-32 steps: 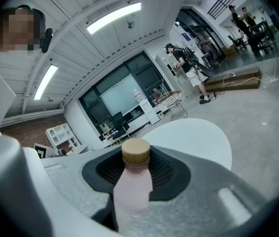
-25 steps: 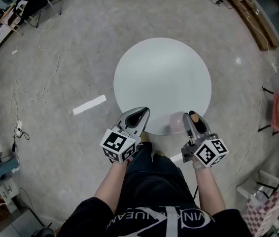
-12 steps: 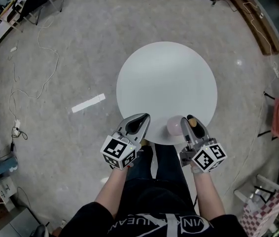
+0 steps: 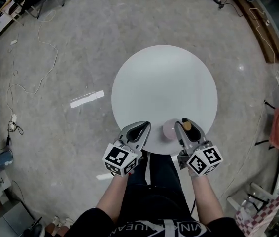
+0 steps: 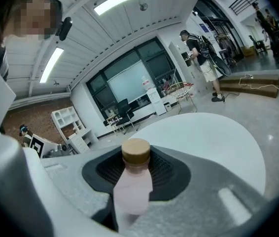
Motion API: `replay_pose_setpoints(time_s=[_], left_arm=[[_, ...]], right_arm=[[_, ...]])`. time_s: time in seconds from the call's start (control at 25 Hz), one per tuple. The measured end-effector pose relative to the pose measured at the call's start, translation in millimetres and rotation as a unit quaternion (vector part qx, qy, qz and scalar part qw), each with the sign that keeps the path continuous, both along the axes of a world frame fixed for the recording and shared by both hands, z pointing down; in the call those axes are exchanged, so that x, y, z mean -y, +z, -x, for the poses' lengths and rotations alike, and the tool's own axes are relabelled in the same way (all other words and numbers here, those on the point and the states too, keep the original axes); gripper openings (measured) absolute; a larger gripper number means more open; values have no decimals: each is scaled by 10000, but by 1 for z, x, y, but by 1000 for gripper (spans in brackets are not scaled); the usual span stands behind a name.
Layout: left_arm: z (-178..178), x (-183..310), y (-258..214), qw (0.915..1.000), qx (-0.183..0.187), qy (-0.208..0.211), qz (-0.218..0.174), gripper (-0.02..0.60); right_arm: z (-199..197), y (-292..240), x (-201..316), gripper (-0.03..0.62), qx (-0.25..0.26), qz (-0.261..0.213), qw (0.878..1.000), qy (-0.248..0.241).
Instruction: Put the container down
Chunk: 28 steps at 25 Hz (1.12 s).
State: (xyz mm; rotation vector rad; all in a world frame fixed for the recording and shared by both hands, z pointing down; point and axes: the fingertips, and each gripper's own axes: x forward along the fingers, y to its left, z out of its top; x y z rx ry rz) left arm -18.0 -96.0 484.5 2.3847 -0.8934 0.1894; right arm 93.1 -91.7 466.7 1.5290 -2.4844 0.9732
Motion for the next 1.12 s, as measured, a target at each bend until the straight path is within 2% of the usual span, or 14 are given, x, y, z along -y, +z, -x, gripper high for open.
replay_pose_setpoints(time_s=[0.36, 1.12], left_arm=[[-3, 3, 14, 9996, 129, -226, 76, 15], [-10, 20, 31, 9980, 142, -607, 141, 15]], right_arm=[[3, 13, 21, 132, -337, -111, 9985, -428], [12, 27, 54, 132, -900, -451, 9893, -1053]])
